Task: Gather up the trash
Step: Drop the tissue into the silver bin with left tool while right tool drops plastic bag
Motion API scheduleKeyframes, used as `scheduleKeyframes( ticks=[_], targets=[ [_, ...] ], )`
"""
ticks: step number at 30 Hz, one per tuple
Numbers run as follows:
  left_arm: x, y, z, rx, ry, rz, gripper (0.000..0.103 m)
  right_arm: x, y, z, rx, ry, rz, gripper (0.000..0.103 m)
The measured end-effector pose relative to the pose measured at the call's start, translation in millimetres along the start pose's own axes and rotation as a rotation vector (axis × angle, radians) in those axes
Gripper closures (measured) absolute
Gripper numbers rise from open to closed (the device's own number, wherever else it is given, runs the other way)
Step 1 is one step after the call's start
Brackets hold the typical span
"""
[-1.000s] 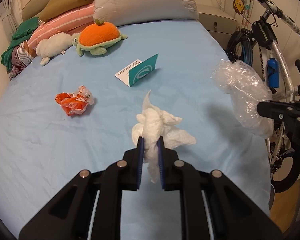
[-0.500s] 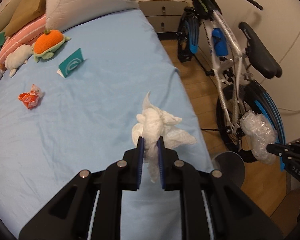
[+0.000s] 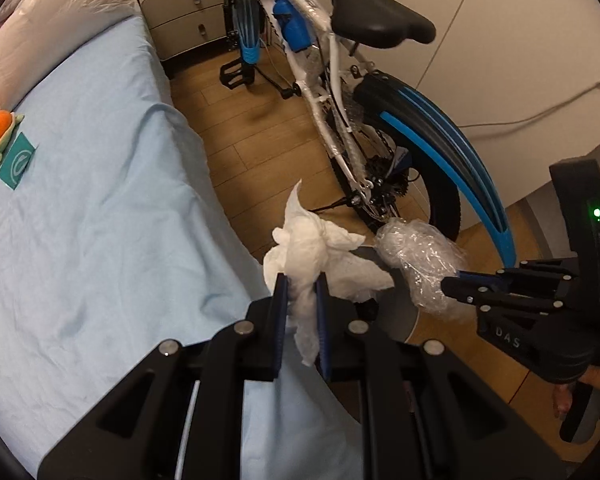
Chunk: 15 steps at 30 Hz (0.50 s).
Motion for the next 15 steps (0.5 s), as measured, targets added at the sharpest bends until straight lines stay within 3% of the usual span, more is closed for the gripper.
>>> scheduleKeyframes(
  ticks=[15],
  targets=[
    [65,-13,-36,-0.079,-0.028,-0.128,0.089,36,-23,11,0.023,0.048,-0.048,0.093]
  ],
)
Point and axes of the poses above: each gripper's, at about its wrist camera, not at the fingertips, and z roughly against the way its jaws point, x to its right, y to its top, the point moved 8 cm from there along -z, roughly the way its jaws point, and after that the axes turned 5 degrees about -x, right-handed, at the moved point
